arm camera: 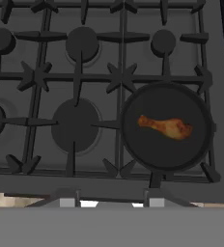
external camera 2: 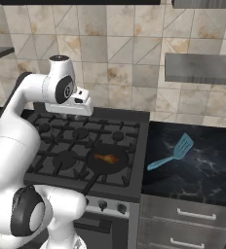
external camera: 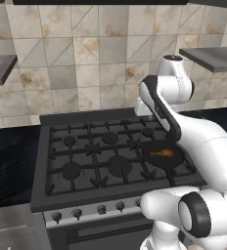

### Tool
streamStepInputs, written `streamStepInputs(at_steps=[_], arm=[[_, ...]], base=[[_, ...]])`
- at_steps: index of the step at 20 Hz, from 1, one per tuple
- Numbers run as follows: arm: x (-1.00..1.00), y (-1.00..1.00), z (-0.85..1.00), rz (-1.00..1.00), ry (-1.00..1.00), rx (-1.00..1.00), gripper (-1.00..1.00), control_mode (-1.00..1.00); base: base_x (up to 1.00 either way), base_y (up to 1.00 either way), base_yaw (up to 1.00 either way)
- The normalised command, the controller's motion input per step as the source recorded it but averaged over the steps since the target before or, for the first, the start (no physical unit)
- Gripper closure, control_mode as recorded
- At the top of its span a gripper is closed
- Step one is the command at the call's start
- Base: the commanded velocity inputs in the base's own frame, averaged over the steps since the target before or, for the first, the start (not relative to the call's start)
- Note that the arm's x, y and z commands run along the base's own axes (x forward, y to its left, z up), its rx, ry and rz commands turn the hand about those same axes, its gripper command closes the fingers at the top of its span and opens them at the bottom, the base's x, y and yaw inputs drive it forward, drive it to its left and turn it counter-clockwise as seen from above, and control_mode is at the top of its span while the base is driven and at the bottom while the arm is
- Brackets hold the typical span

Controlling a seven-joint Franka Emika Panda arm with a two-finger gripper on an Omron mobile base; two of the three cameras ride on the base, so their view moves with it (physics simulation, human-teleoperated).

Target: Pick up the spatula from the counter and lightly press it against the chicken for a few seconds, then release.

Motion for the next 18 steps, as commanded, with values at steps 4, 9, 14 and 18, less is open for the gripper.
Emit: streamStepInputs(at_steps=[4,9,14,18], arm=[[-0.14,0.00,0.00,0.00,-0.03,0.01,-1.00,-1.00],[-0.24,-0.16,0.00,-0.02,0.00,0.02,-1.00,-1.00],[-0.14,-0.54,0.00,-0.03,0.00,0.00,-1.00,-1.00],[-0.02,-0.63,0.00,-0.09,0.05,0.00,-1.00,-1.00]], base=[[0.00,0.00,0.00],[0.00,0.00,0.00],[0.00,0.00,0.00],[0.00,0.00,0.00]])
